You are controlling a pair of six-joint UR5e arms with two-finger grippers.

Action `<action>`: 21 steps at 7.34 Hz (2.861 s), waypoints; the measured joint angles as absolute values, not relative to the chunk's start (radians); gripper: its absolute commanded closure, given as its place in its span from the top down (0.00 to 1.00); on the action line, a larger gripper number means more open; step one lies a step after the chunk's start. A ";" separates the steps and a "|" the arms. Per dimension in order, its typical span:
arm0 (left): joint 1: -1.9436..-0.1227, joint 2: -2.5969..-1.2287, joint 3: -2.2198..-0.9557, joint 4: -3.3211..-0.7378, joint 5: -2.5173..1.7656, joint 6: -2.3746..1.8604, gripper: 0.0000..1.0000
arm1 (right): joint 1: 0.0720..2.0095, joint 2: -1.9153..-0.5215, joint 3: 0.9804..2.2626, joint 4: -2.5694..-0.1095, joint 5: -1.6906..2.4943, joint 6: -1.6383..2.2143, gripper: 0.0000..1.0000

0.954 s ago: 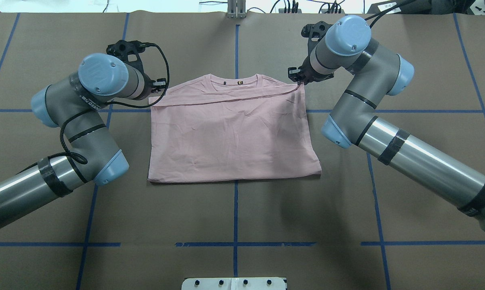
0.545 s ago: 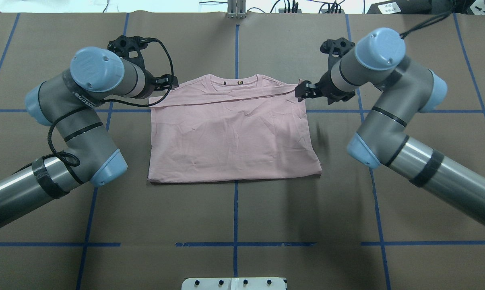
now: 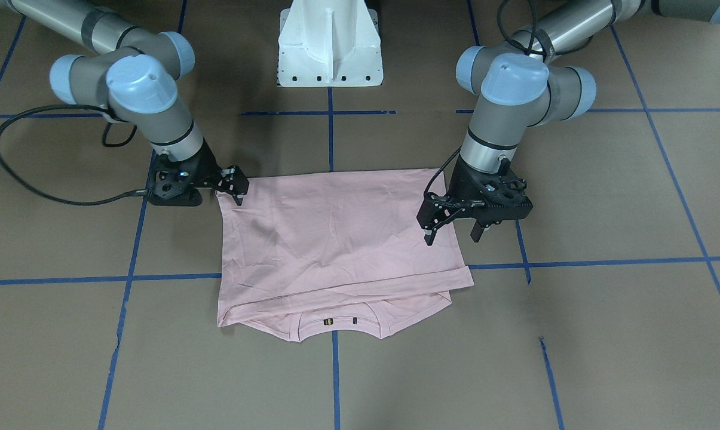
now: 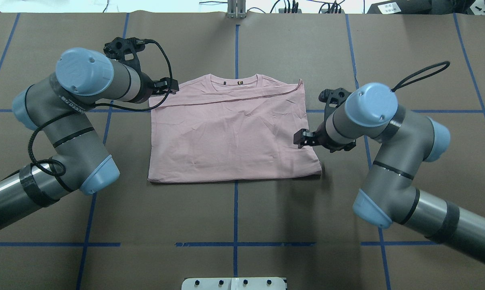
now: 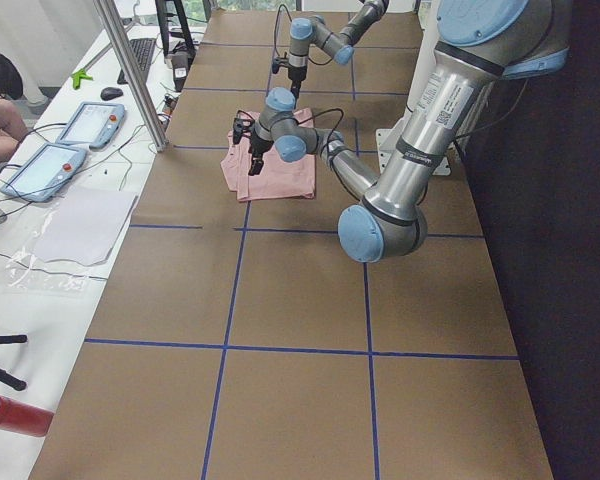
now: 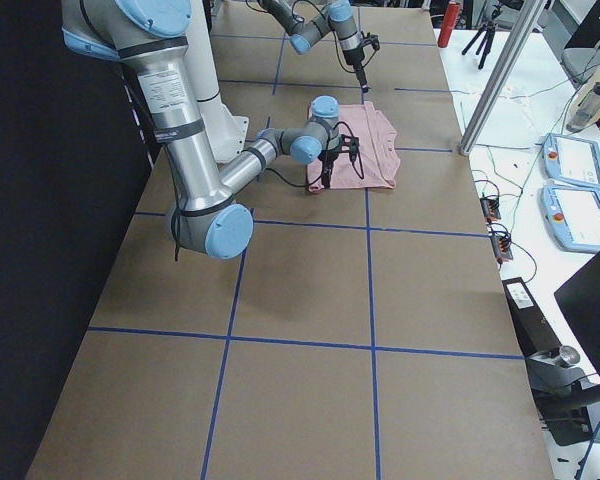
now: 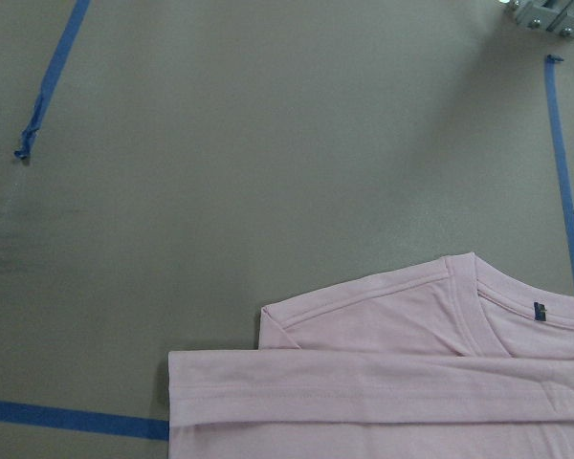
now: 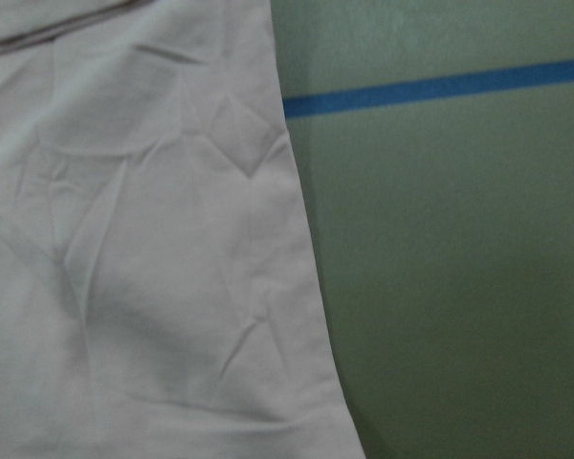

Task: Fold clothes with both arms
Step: 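Move the right gripper down to the folded shirt's side edge, then grasp the shirt edge with the right gripper and drag it toward the robot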

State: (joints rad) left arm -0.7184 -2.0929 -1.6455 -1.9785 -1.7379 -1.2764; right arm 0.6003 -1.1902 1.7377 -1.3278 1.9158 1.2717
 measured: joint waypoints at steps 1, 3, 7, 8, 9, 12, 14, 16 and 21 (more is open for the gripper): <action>-0.718 -2.092 -1.656 -1.979 -1.739 -1.280 1.00 | 0.576 -1.196 1.739 -1.333 1.904 1.279 1.00; -0.717 -2.090 -1.666 -1.979 -1.739 -1.283 1.00 | 0.552 -1.212 1.735 -1.336 1.899 1.281 0.90; -0.717 -2.089 -1.671 -1.979 -1.740 -1.283 1.00 | 0.539 -1.225 1.737 -1.336 1.907 1.278 0.00; -0.718 -2.089 -1.672 -1.979 -1.740 -1.283 1.00 | 0.539 -1.225 1.739 -1.336 1.908 1.276 0.00; -0.718 -2.089 -1.673 -1.979 -1.739 -1.283 1.00 | 0.540 -1.224 1.741 -1.336 1.909 1.275 0.00; -0.717 -2.089 -1.674 -1.979 -1.739 -1.282 1.00 | 0.551 -1.245 1.767 -1.339 1.947 1.268 0.00; -0.717 -2.091 -1.679 -1.979 -1.740 -1.282 1.00 | 0.543 -1.362 1.900 -1.356 1.974 1.270 0.00; -0.717 -2.092 -1.689 -1.978 -1.740 -1.283 1.00 | 0.450 -1.523 2.060 -1.364 1.980 1.298 0.00; -0.698 -2.093 -1.700 -1.939 -1.810 -1.293 1.00 | 0.132 -1.636 2.215 -1.361 1.954 1.554 1.00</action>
